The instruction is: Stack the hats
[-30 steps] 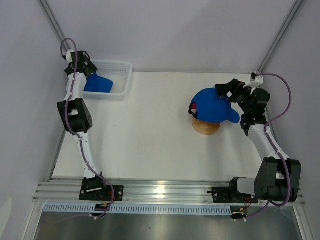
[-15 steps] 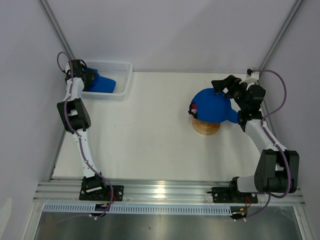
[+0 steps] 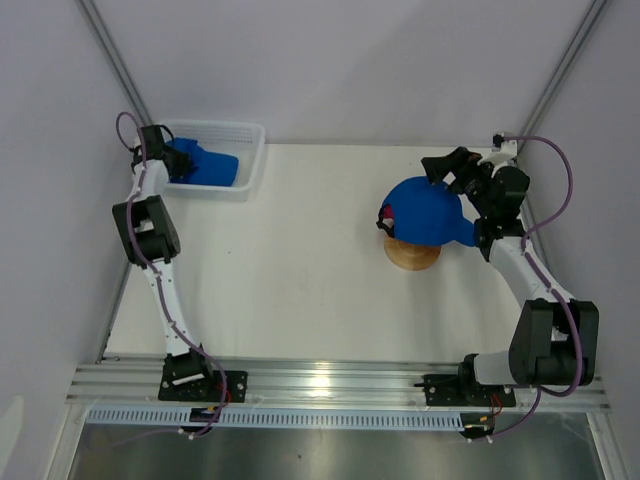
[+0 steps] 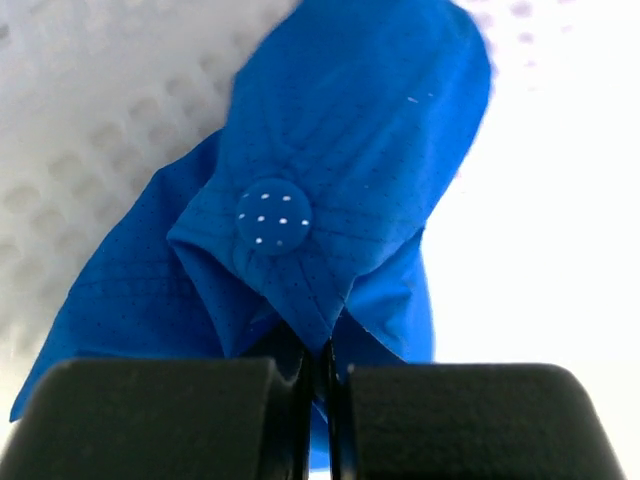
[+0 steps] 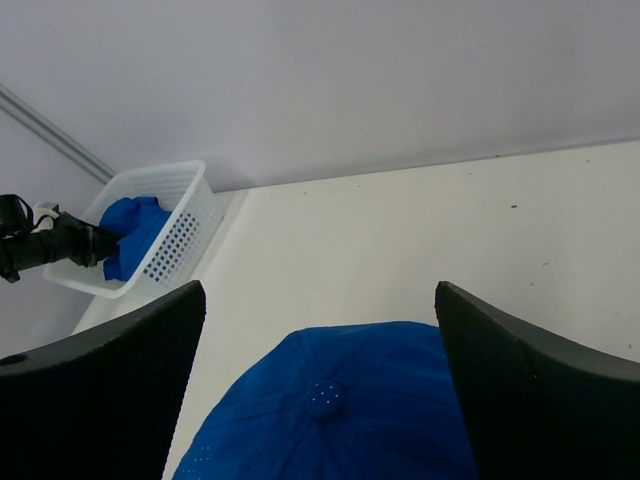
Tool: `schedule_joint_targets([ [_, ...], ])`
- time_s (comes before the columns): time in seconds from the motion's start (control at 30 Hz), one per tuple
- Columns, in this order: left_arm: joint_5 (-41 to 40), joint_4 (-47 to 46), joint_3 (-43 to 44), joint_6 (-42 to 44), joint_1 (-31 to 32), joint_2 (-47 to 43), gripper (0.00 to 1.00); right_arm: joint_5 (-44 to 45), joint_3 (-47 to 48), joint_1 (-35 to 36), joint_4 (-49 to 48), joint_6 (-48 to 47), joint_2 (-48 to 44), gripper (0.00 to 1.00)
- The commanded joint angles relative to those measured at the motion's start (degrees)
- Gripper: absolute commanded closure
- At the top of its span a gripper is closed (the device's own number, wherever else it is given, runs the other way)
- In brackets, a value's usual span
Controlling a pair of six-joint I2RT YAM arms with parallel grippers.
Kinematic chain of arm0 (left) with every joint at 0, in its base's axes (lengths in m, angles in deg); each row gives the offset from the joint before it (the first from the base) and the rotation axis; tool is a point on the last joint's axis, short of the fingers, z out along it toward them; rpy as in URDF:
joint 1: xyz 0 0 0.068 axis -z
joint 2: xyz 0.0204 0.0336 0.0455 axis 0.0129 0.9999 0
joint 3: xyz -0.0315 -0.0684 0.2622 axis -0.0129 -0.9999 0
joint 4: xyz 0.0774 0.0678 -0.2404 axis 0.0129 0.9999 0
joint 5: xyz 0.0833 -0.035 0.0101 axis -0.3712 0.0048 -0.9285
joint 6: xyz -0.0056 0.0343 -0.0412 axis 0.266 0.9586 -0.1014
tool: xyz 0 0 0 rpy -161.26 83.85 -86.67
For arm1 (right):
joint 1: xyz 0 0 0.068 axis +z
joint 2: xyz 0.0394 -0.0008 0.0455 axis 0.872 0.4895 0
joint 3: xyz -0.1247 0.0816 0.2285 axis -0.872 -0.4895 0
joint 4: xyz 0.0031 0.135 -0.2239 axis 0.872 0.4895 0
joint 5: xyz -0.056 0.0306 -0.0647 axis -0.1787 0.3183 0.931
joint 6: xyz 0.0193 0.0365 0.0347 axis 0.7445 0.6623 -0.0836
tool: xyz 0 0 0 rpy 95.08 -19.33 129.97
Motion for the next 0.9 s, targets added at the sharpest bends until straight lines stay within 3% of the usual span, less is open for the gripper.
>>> schedule_joint_targets([
  [0.0, 5.8, -7.2, -4.2, 2.1, -0.6, -13.5, 0.99, -0.1, 1.7, 0.8, -1.8, 1.3, -3.1, 0.01],
  [0.2, 9.1, -18.8, -20.9, -0.3, 1.6, -33.4, 0.99, -2.8, 1.8, 7.7, -5.4, 4.7, -3.3, 0.01],
  [0.43, 4.1, -30.3, -35.3, -12.8, 9.8, -49.4, 0.99, 0.0, 1.0, 16.1, -14.0, 15.5, -5.4, 0.01],
  [0.6, 1.4, -34.7, -42.0, -19.8, 16.1, -57.1, 0.99, 0.2, 1.1, 22.8, -18.2, 16.1, -4.5, 0.01],
  [0.7, -2.0, -37.2, -48.9, -25.4, 22.6, -61.6, 0.99, 5.6, -0.9, 26.7, -22.3, 19.9, -3.4, 0.01],
  [0.87, -2.3, -35.6, -50.4, -33.8, 31.4, -64.9, 0.99, 7.8, -4.8, 28.8, -40.1, 28.5, 1.3, 0.01],
])
